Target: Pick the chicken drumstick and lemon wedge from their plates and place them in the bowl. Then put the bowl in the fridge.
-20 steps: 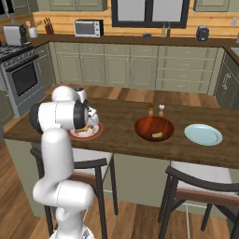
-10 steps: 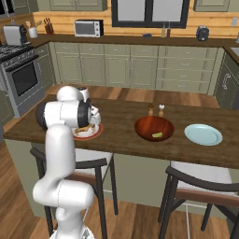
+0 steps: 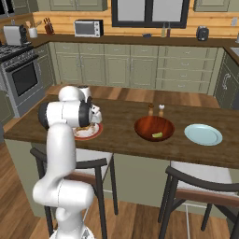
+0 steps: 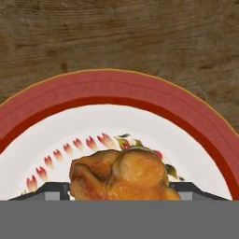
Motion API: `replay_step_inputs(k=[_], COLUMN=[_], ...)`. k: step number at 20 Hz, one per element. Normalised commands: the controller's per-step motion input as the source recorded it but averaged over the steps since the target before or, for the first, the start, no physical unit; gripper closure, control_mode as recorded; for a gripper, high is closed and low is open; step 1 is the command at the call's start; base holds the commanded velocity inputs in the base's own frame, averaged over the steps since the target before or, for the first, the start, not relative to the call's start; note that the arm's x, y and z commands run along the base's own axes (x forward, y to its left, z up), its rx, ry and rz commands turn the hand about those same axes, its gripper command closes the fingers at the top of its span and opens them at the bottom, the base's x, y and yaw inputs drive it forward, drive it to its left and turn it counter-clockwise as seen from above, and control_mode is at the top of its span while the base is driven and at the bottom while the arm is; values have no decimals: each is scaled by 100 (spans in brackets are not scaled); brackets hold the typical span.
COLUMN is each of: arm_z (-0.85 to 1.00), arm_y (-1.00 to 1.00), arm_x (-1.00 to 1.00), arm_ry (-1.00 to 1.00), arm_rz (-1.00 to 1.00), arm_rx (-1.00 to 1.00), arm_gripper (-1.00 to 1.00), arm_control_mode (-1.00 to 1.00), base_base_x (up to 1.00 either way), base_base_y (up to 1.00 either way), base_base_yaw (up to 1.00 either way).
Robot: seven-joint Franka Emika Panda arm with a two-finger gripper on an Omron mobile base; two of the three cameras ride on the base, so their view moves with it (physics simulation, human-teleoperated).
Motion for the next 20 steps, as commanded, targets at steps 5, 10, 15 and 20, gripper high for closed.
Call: replay_step_inputs(k=[5, 10, 15, 20], arm_z=[5, 53, 49, 22], arm_y=[-38, -97, -97, -100], arm_x=[-4, -9, -14, -27], arm_ry=[-1, -6, -10, -22], arm_rz=[-1, -3, -7, -6], arm_rx=[0, 5, 0, 0], arm_gripper=[100, 100, 100, 100], arm_control_mode=[-100, -100, -100, -100], base_base_x=[0, 0, 0, 0], base_base_y=[0, 0, 0, 0], base_base_yaw=[0, 0, 0, 0])
